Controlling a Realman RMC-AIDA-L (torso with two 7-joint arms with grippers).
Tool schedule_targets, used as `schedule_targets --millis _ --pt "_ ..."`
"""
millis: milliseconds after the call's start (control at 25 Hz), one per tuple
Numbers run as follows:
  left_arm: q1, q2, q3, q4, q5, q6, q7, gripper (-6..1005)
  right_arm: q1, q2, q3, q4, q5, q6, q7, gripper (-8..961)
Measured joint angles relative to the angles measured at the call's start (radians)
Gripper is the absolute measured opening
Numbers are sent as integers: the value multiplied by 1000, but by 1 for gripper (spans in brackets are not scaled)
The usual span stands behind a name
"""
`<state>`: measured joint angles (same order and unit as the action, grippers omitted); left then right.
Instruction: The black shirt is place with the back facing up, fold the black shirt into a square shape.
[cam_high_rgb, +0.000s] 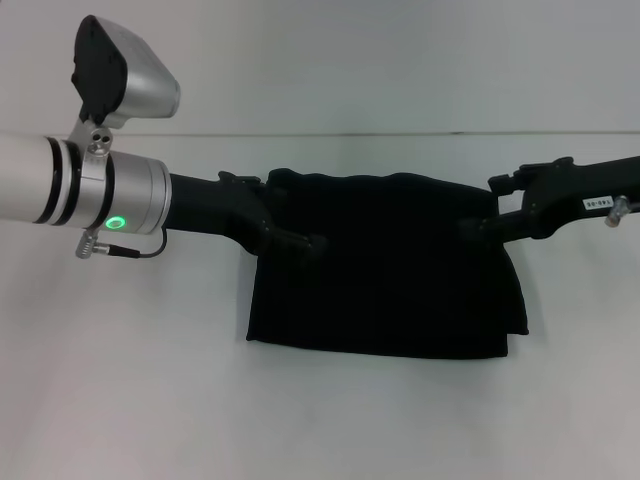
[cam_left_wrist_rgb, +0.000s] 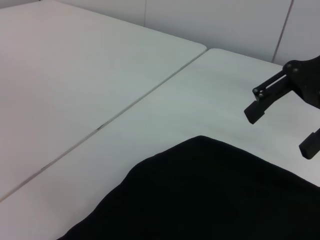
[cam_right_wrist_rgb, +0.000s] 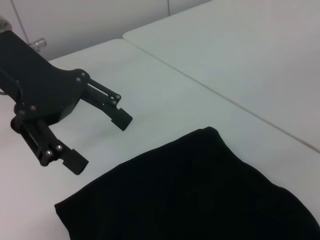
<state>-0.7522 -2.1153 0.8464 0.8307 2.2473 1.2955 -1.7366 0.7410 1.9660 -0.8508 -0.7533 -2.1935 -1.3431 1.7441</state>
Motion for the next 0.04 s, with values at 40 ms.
schedule_targets --millis 40 --pt "1 1 -2 2 0 2 0 952 -2 -1 1 0 0 0 0 927"
